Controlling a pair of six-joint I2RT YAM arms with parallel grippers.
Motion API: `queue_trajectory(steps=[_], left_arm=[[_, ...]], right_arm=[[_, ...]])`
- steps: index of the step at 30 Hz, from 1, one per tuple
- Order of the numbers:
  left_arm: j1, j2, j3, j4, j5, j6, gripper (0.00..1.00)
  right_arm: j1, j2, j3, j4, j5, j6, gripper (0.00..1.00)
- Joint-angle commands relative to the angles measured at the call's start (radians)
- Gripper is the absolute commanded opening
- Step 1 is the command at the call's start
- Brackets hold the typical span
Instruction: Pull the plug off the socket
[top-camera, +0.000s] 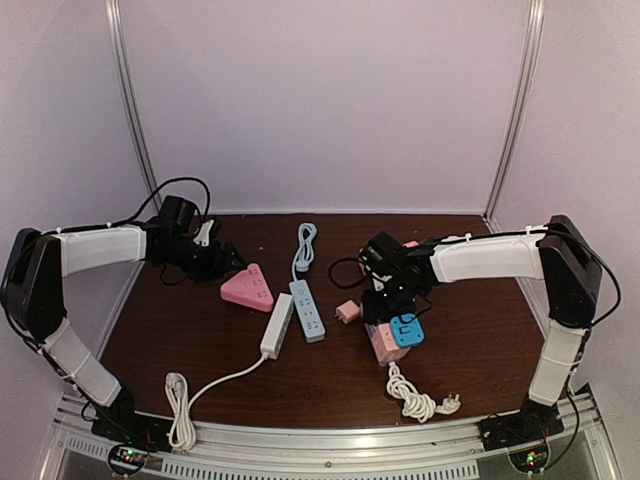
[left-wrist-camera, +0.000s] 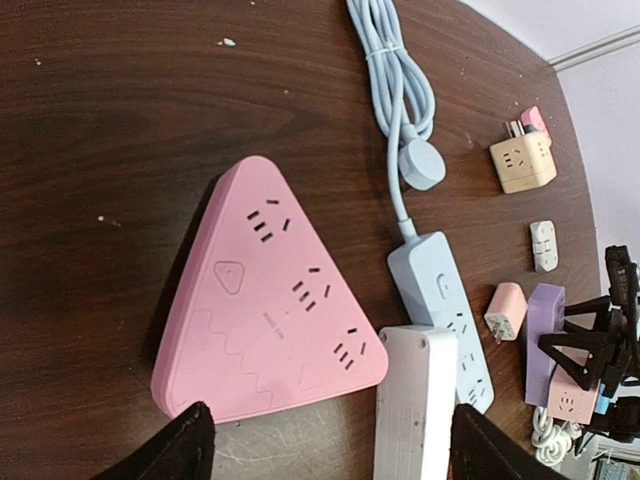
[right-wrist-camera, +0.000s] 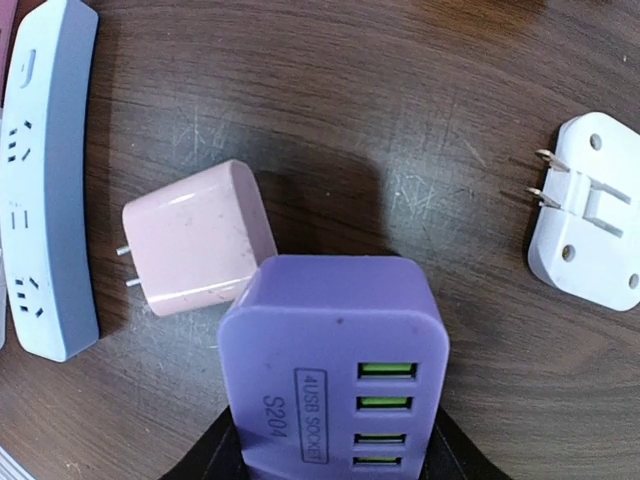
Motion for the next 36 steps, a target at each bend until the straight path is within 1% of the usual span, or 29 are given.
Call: queue_trajectory(steps=[1,4,6,8,16,21,23,30,33,36], left_arm=[[-0.033,0.014,0.047,0.018,-0.023,-0.023,0.82],[-0.050,0.019,0.056,0.019,-0.030,-0.034,0.82],[-0.060,0.021,0.062,0.019,-0.037,-0.040,0.82],[-0.070,0.026,0.069,0.018,-0.042,-0.046,0.82],[-0.100,0.045,0.101,0.023,-0.046,-0.071,0.83],[-0.115,0.058,0.087,0.071,-0.012,-0.108,0.83],[-0.126,0.067,0.089,0.084,-0.008,-0.116,0.83],[-0.160,0.082,0.094,0.116,-0.002,-0.139,0.83],[-0.180,0.087,0.098,0.124,-0.002,-0.149,0.83],[-0.213,0.100,0.111,0.126,-0.002,-0.150,0.83]], right_arm=[[0.002,-0.009,-0.018,-0.038,0.085,0.043,0.37],[-0.002,-0.004,-0.026,-0.015,0.068,0.051,0.38],[-0.001,0.011,-0.022,0.005,0.018,0.040,0.40],[-0.001,0.036,-0.005,0.010,0.001,0.032,0.41],[-0.012,0.144,0.126,0.007,0.018,0.006,0.46],[-0.070,0.166,0.170,0.051,-0.001,-0.002,0.55],[-0.090,0.182,0.200,0.053,-0.023,-0.009,0.57],[-0.100,0.221,0.284,0.035,-0.042,-0.035,0.79],[-0.106,0.197,0.301,0.009,-0.037,-0.053,0.84],[-0.134,0.123,0.269,0.005,-0.051,-0.072,0.91]])
